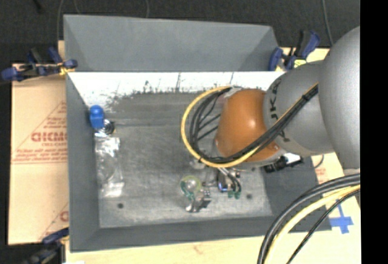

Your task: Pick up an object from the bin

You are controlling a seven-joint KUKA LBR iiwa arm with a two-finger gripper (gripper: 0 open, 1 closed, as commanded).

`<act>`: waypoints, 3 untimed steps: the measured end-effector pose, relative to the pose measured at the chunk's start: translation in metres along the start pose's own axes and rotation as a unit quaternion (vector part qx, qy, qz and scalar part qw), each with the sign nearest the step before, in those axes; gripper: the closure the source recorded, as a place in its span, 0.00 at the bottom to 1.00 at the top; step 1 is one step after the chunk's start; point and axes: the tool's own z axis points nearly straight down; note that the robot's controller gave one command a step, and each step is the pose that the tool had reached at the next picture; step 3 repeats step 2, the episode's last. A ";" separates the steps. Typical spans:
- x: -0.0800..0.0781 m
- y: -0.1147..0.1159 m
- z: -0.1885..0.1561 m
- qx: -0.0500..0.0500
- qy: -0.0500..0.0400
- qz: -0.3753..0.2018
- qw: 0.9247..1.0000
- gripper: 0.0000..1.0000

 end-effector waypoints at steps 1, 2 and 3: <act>-0.003 -0.004 -0.003 0.000 -0.004 0.002 1.000 1.00; -0.004 0.004 -0.159 -0.001 -0.008 -0.009 1.000 1.00; -0.004 0.004 -0.159 -0.001 -0.008 -0.009 1.000 1.00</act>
Offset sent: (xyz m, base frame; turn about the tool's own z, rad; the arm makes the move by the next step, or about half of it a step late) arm 0.0000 0.0000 0.0000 0.0000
